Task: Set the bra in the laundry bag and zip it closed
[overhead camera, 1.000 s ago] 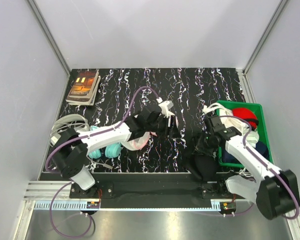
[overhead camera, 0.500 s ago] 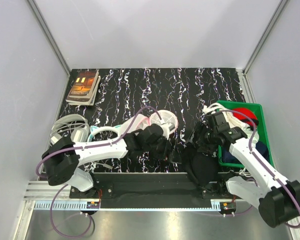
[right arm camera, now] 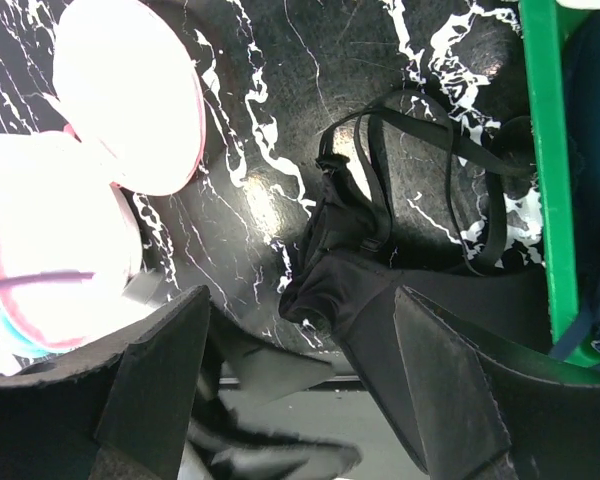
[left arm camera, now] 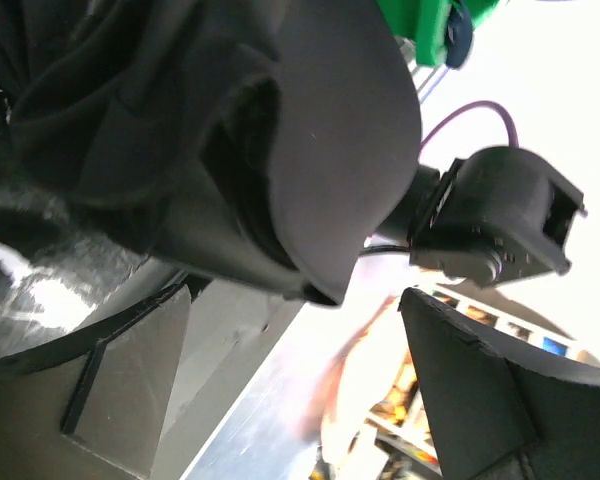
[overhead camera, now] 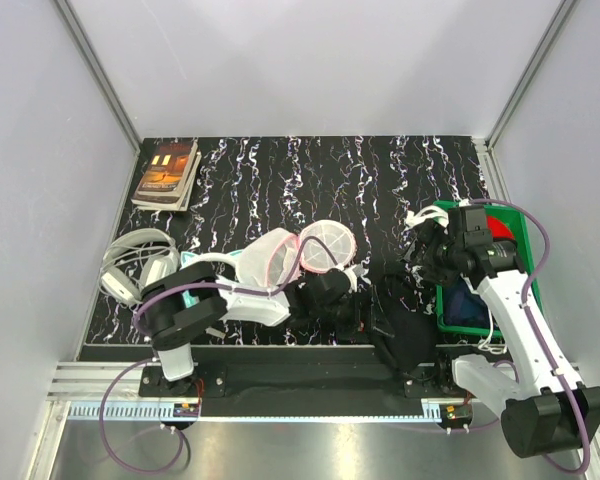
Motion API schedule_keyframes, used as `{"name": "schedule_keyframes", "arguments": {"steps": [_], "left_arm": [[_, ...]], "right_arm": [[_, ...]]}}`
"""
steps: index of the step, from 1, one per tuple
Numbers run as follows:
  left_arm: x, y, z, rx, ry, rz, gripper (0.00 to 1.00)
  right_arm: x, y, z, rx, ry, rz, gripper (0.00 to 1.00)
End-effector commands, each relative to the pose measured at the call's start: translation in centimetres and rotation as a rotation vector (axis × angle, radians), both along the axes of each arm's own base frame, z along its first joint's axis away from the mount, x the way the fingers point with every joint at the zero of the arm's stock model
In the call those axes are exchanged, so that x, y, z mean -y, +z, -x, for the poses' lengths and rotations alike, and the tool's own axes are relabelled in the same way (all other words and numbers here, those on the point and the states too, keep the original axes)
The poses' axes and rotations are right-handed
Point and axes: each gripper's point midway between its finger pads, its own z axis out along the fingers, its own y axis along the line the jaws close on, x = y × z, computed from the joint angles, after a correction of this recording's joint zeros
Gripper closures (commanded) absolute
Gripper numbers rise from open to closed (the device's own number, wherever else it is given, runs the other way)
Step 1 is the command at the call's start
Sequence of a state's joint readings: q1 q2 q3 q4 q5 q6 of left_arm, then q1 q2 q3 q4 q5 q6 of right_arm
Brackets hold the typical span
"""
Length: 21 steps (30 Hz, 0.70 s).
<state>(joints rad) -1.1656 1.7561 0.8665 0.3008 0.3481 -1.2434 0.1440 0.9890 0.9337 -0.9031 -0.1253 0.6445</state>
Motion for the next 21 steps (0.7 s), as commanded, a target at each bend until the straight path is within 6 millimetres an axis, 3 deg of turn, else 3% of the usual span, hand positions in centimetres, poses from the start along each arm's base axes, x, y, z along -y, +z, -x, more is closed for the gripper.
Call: {"name": "schedule_keyframes", "arguments": {"steps": [1,6,14,21], "left_arm": [[2.4,1.8,0.1,-0.095,0.034,0.115,0.09],[2.0,-0.1,0.0,-0.171,0.102,0.075,0.09],[3.2,-1.9,-0.3,-0.254,0.144,0.057,0.09],[3.1,-2.2,-3.1,-0.207,0.218,0.018,0.22]], "right_arm": [[0.3,1.9,0.1,0.051,0.024,0.011,0.18],[0.2,1.8,0.6,0.055,0.029,0.004,0.18],[0.3,2.0,0.9,0.070,0.023,0.003,0.18],[0.3,2.1,1.0,0.074,0.023,0.002,0.18]]}}
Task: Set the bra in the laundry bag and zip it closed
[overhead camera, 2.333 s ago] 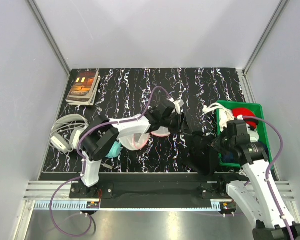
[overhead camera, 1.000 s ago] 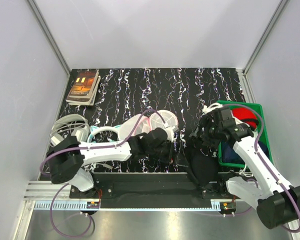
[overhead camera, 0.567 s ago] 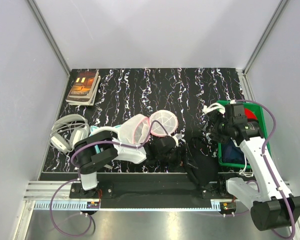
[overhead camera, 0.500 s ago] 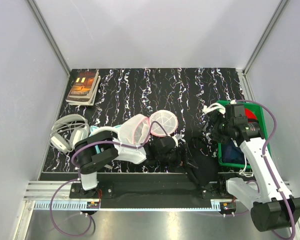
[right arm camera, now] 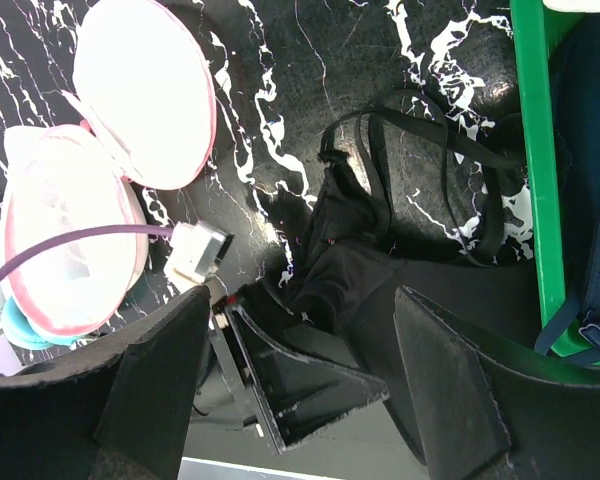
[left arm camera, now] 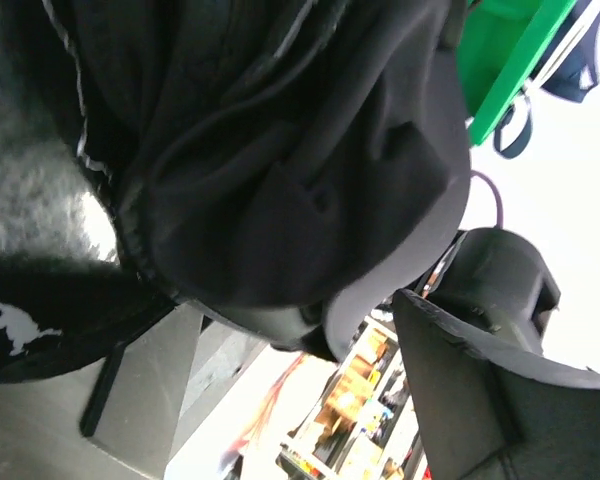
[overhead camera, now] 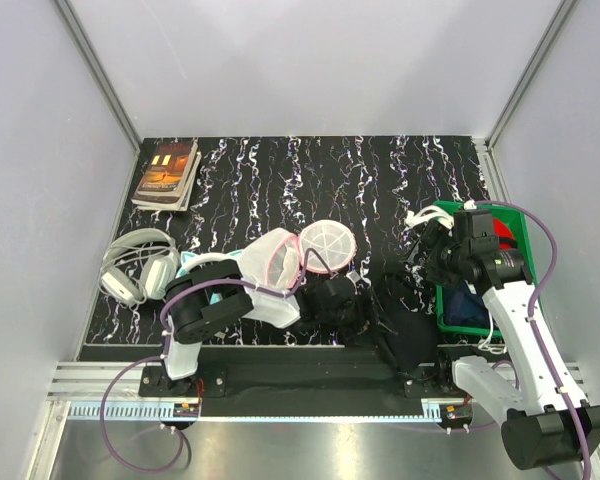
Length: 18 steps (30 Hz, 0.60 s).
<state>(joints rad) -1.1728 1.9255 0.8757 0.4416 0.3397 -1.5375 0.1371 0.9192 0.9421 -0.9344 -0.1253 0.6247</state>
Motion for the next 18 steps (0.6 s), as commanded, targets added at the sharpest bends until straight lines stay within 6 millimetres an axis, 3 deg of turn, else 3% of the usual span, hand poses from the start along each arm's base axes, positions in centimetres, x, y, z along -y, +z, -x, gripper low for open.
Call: {"name": "schedule_keyframes", "arguments": {"steps": [1,4,7,12,16,18], "left_arm": [[1.3,1.7,-3.4,0.061,0.078,0.041,0.30],[1.6,1.7,-5.0,0.091,0.086,0.041,0.44],[2.1,1.4,-6.0,0.104,0.084,0.056,0.49],[2.4,-0.2,-7.9,0.185,0.051,0.008,0.75],[2.8,0.7,-9.6,0.308,0.003,0.033,1.00],[2.4,1.7,-11.1,0.423,-0.042,0.061,1.00]], "right_arm": [[0.0,0.7,0.1,0.021,0.013,-0.001,0.18],[0.0,0.7,0.1,0.025,0.013,-0.001,0.18],[0.0,0.6,0.1,0.023,0.014,0.000,0.18],[0.0,0.4,0.0,0.023,0.014,0.000,0.18],[0.0,0.0,0.0,0.014,0.030,0.012,0.18],[0.1,-0.2,-0.1,0.011,0.037,0.019,0.18]]}}
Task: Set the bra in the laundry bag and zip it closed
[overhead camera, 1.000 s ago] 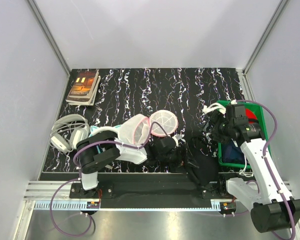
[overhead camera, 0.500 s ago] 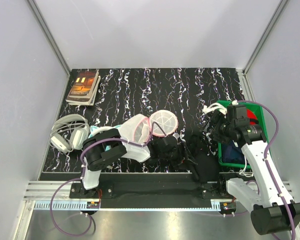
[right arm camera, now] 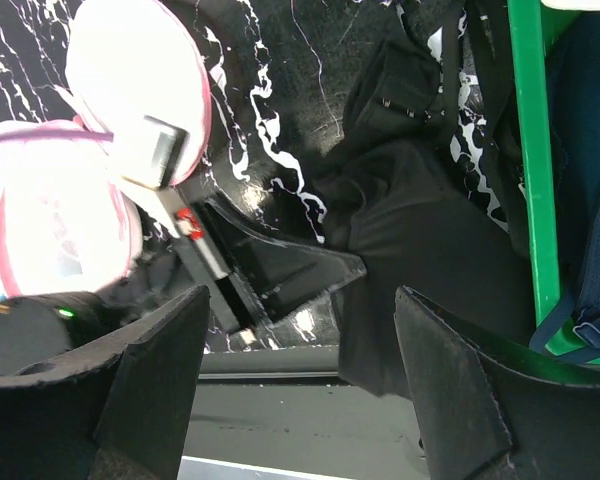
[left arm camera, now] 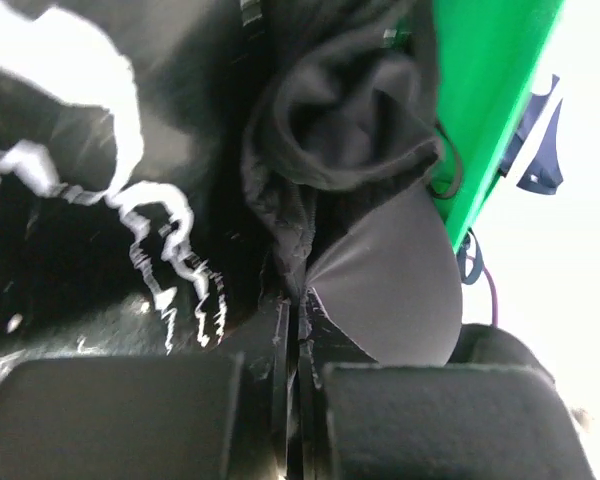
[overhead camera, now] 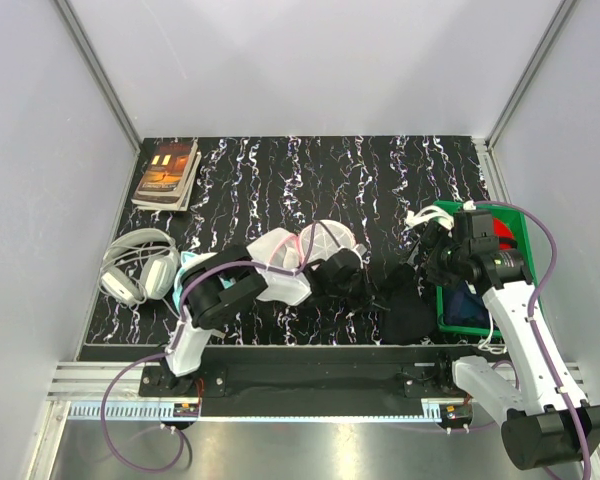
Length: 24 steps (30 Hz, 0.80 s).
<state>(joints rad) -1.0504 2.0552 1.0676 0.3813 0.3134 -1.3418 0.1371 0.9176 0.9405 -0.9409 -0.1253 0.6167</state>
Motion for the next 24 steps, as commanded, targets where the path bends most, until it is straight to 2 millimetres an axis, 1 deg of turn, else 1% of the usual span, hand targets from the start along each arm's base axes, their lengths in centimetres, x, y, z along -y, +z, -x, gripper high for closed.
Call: {"name": "schedule_keyframes", "arguments": {"steps": [1,2,3,4,5,6,7,8,9,10,11,12,13,14,15,17,18,20,22,23,24], "left_arm": [[0.3,4.2,-3.4,0.302,-0.115,0.090,1.00],[-0.6,4.6,-4.7,0.352,-0.129,0.084,1.00],[-1.1,5.1,-5.4,0.459,-0.193,0.063,1.00],[-2.1,6.0,-5.1,0.479,-0.256,0.061,1.00],[-3.5,6.4,-6.2,0.511,-0.273,0.038,1.00],[-4.5,6.5,-6.8,0.579,-0.320,0.003,1.00],[-6.1,6.6,-6.5,0.557,-0.352,-0.041,1.00],[-7.3,7.1,-7.3,0.562,-0.361,-0.046,1.00],[-7.9,7.7,-7.4,0.584,-0.392,-0.033,1.00],[-8.6,9.2,-6.3,0.574,-0.433,0.018,1.00],[-9.5,9.7,-6.6,0.591,-0.444,0.035,1.00],[-10.0,11.0,-5.6,0.605,-0.478,0.072,1.00],[-10.5,11.1,-5.0,0.594,-0.500,0.072,1.00],[-10.7,11.6,-4.5,0.599,-0.526,0.088,1.00],[-10.7,12.7,-3.4,0.587,-0.557,0.141,1.00],[-10.7,13.6,-2.8,0.589,-0.575,0.179,1.00],[-10.8,14.3,-2.3,0.596,-0.588,0.202,1.00],[-11.0,15.1,-1.9,0.598,-0.600,0.226,1.00],[-11.2,16.8,-1.3,0.607,-0.620,0.278,1.00],[-11.3,17.4,-1.2,0.607,-0.619,0.290,1.00],[-11.4,18.4,-0.9,0.622,-0.625,0.309,1.00]], "right_arm": [[0.0,-0.1,-0.3,0.022,0.046,0.021,0.18],[-0.1,0.0,-0.5,0.031,0.063,0.017,0.18],[-0.2,-0.1,-0.5,0.040,0.094,0.027,0.18],[-0.5,0.0,-0.6,0.049,0.122,0.025,0.17],[-1.1,0.4,-0.7,0.067,0.164,0.002,0.15],[-1.5,0.4,-0.7,0.081,0.217,0.003,0.15],[-2.2,0.7,-0.7,0.096,0.269,-0.018,0.14],[-3.5,1.5,-0.6,0.127,0.340,-0.073,0.14],[-3.9,1.8,-0.6,0.147,0.383,-0.081,0.14],[-4.3,2.2,-0.6,0.168,0.412,-0.096,0.14],[-5.4,2.9,-0.6,0.200,0.466,-0.144,0.14],[-5.9,3.3,-0.5,0.221,0.508,-0.162,0.13],[-6.3,3.7,-0.5,0.237,0.534,-0.181,0.12],[-6.9,4.5,-0.6,0.269,0.566,-0.209,0.11],[-7.2,4.7,-0.7,0.278,0.574,-0.227,0.11],[-7.6,5.3,-1.1,0.306,0.586,-0.250,0.10],[-7.8,5.6,-1.1,0.317,0.589,-0.263,0.07],[-8.4,5.8,-1.3,0.347,0.618,-0.302,0.06],[-8.6,6.2,-1.5,0.388,0.629,-0.306,0.05],[-8.8,6.1,-1.4,0.397,0.635,-0.317,0.05],[-8.9,6.5,-1.2,0.422,0.642,-0.324,0.05]]}}
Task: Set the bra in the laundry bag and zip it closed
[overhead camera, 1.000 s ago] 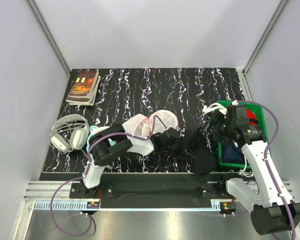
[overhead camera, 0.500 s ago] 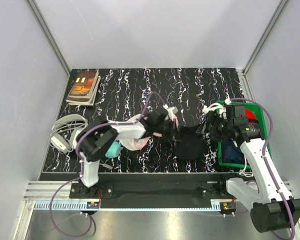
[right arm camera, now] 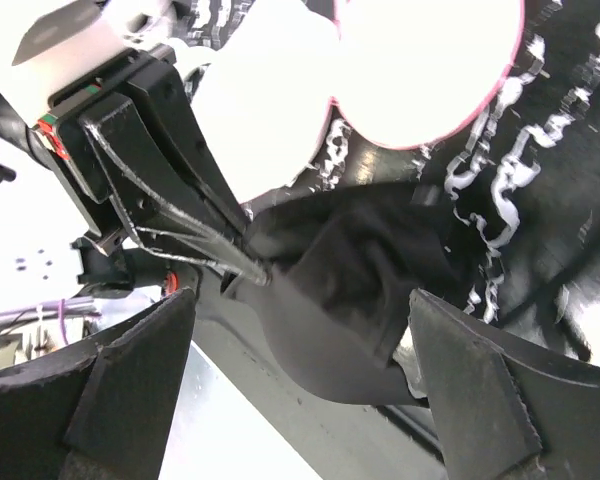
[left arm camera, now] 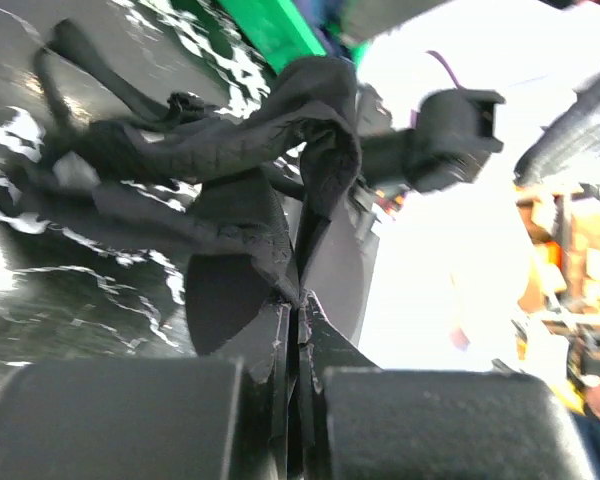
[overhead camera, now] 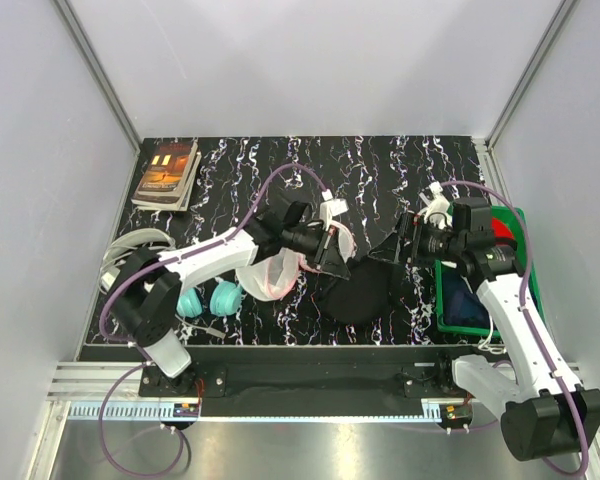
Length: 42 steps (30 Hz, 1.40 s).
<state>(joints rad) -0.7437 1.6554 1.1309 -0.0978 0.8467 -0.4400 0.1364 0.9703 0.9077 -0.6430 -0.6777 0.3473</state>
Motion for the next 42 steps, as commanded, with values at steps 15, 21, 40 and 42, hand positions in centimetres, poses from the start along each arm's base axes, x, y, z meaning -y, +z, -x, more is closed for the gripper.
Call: {"name": "schedule_keyframes", "arguments": {"steps": [15,21,40,42], "left_arm": [[-1.0,12.1,3.5,-0.098,-0.163,0.294,1.00],[-1.9,15.1,5.3,-0.048,-0.252,0.389,1.00],[-1.9,15.5,5.2,-0.042,-0.259,0.380,1.00],[-1.6,15.3,4.6,-0.028,-0.234,0.362,1.00]], "right_arm": [[-2.5,6.3,2.3,0.311,0.228,-0.181,0.05],[-4.3,6.0,3.5,0.271,0.334,-0.258,0.08],[-6.7,7.2,9.0,0.161,0.552,-0.519,0.64],[-6.8,7.1,8.8,0.141,0.550,-0.523,0.91]]}}
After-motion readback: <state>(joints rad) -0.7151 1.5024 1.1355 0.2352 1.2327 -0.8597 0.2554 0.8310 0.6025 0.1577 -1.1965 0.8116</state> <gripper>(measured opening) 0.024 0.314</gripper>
